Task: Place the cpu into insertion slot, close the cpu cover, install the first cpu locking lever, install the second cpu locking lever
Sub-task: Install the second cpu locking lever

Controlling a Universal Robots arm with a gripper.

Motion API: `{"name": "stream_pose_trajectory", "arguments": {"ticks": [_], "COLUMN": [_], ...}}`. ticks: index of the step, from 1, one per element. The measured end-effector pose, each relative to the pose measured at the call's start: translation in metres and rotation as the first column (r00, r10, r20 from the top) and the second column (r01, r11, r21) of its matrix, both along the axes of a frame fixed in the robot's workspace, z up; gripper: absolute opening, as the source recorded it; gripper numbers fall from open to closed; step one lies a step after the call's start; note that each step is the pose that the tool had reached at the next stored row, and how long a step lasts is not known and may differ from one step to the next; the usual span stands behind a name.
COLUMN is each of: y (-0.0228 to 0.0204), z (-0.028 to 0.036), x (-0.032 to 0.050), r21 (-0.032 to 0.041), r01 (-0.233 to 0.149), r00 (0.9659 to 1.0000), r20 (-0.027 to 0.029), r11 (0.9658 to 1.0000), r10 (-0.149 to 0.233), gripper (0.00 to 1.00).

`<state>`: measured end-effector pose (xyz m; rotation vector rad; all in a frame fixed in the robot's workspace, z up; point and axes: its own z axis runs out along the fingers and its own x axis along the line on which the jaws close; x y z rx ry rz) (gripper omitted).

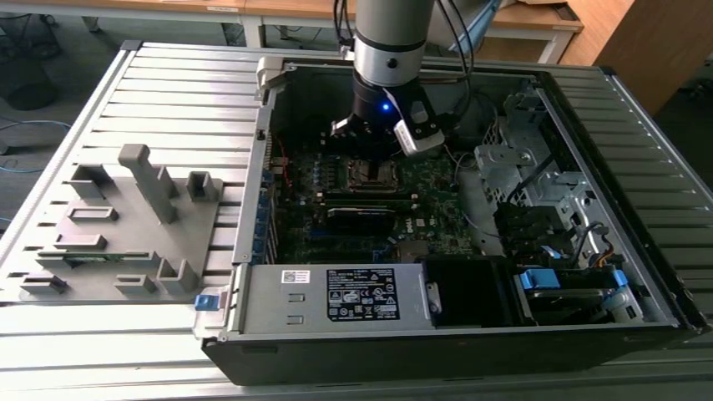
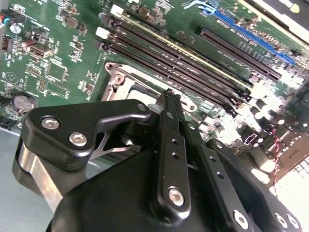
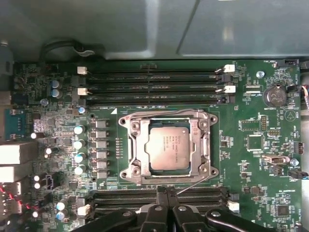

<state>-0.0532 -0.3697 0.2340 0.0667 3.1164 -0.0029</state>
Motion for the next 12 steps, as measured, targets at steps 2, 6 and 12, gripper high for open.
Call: {"name": "stream_pose_trajectory", "arguments": {"ticks": [2, 6, 12], "y": [-0.0003, -0.0007, -0.0014], "z": [-0.0001, -0.0005, -0.0042], "x": [-0.0025, -0.0058, -0.0066], "r21": [0.0000, 0.0002, -0.0002], "r01": [0.000, 0.000, 0.000], "r00": [1.0000, 1.0000, 1.0000], "r20": [0.0010, 0.0021, 0.0019], "r11": [1.0000, 1.0000, 1.0000], "r10": [0.000, 0.000, 0.000], "gripper": [0.11, 0.11, 0.11]}}
